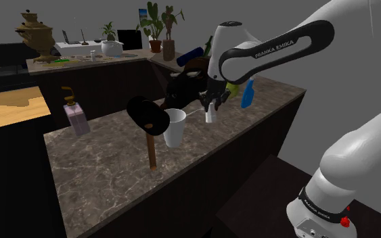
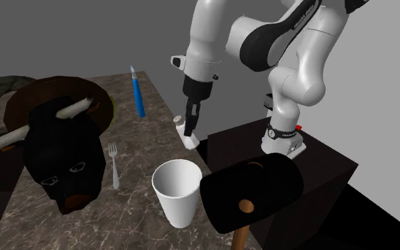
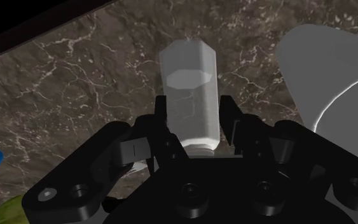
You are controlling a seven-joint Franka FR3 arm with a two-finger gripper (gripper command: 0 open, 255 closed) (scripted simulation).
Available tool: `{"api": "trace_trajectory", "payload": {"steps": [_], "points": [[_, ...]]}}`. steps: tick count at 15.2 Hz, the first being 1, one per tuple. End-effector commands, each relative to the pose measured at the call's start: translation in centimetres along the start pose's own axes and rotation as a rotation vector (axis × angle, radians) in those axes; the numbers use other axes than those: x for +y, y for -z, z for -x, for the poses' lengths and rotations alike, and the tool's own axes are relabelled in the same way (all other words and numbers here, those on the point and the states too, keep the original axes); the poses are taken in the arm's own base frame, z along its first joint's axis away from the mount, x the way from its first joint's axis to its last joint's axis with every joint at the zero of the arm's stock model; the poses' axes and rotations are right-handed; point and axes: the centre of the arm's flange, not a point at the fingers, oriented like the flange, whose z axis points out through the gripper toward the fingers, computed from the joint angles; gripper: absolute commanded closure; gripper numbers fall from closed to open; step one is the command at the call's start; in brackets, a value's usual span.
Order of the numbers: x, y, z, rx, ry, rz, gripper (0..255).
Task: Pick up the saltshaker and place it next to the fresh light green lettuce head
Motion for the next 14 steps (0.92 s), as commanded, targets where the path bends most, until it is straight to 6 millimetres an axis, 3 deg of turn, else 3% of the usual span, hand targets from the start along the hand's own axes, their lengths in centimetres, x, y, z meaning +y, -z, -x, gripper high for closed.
{"api": "trace_trajectory", "payload": {"steps": [1, 14], "points": [[0.1, 1.0, -0.3, 0.0, 0.0, 0.0, 255], [0.3, 7.5, -1.7, 0.0, 0.0, 0.0, 255]]}}
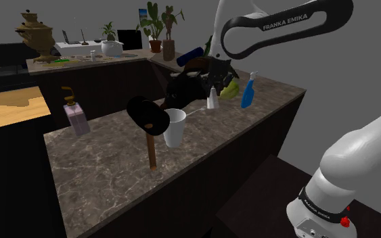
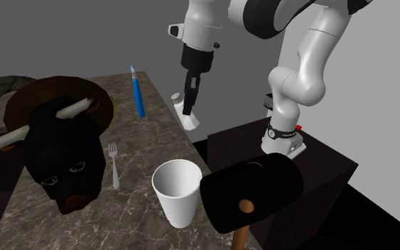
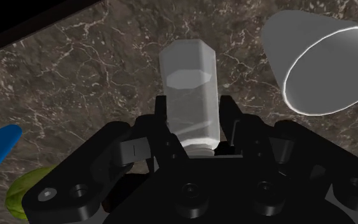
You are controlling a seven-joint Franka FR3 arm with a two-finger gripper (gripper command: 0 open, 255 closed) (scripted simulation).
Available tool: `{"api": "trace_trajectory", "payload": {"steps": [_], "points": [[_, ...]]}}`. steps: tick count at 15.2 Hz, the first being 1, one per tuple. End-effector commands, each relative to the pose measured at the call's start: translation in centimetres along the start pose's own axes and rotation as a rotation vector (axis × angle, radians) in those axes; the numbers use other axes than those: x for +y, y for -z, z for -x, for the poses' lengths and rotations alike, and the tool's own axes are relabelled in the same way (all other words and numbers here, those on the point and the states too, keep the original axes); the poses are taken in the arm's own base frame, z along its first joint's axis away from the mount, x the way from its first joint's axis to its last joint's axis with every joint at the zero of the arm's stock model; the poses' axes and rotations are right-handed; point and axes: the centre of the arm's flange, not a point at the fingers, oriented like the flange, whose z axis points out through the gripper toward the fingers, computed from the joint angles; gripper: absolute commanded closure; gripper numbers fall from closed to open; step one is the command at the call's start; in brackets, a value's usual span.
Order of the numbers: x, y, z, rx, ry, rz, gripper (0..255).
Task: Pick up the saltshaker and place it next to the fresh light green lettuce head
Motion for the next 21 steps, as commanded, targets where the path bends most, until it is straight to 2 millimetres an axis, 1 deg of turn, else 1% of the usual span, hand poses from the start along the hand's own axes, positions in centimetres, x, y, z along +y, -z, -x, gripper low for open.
{"api": "trace_trajectory", "payload": {"steps": [1, 21], "points": [[1.2, 0.3, -0.8, 0.0, 0.0, 0.0, 255], [24.1, -3.1, -13.5, 0.0, 0.0, 0.0, 255]]}}
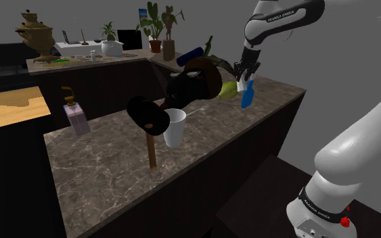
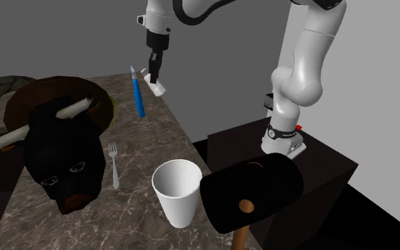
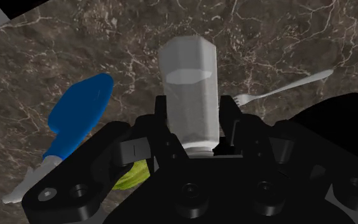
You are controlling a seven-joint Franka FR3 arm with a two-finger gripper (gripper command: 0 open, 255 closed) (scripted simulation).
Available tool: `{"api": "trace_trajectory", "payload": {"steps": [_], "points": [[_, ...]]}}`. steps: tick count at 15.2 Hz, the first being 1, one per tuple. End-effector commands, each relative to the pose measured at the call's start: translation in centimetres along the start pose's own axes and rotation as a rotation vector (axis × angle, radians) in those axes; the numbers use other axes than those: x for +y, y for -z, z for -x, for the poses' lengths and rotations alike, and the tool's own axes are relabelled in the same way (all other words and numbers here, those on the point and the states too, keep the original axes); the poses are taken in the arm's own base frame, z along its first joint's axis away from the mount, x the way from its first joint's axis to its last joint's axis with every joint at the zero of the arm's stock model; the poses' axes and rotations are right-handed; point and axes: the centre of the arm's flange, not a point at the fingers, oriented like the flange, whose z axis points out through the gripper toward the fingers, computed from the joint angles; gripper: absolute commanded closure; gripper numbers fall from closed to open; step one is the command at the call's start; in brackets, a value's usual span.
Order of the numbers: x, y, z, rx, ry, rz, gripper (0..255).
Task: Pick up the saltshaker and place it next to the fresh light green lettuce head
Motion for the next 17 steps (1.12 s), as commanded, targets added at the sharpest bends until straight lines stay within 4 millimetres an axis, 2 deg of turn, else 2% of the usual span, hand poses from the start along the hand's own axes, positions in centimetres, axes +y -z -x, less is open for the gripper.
{"api": "trace_trajectory", "payload": {"steps": [1, 17], "points": [[2.4, -0.3, -1.1, 0.0, 0.002, 0.001, 255], [20.6, -3.0, -11.3, 0.0, 0.002, 0.001, 255]]}}
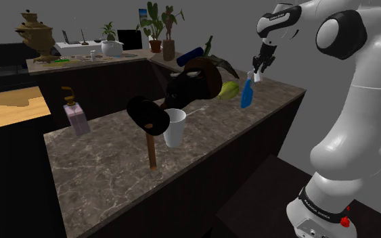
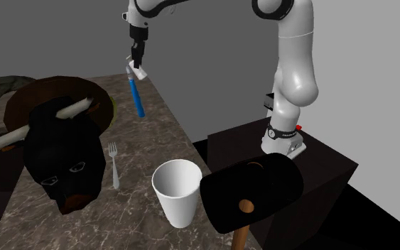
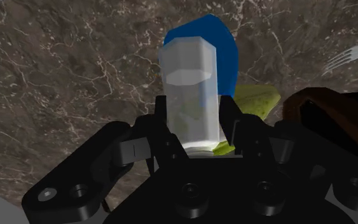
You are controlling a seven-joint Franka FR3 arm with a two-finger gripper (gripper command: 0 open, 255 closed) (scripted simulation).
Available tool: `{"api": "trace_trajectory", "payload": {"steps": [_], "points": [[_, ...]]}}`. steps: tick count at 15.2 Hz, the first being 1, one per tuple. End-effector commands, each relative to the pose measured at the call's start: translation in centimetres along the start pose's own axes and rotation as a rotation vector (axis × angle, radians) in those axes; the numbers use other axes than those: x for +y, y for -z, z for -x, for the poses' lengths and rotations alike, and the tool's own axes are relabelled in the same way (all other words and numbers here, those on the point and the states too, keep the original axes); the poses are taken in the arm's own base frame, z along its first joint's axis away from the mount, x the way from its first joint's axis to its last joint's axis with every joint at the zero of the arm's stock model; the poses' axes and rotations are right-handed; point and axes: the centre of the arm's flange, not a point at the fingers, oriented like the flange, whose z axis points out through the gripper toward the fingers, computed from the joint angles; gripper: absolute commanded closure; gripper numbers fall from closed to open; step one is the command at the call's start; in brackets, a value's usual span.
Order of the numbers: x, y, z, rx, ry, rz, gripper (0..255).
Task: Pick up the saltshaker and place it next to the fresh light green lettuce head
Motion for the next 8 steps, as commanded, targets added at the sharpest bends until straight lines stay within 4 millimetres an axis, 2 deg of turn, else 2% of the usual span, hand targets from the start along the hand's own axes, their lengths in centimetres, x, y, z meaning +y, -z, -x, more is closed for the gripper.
{"api": "trace_trajectory", "payload": {"steps": [1, 5, 8], "points": [[2.6, -0.2, -1.1, 0.0, 0.001, 0.0, 255], [7.1, -0.9, -3.6, 0.0, 0.001, 0.0, 255], [7.1, -2.4, -3.3, 0.0, 0.001, 0.0, 255]]}}
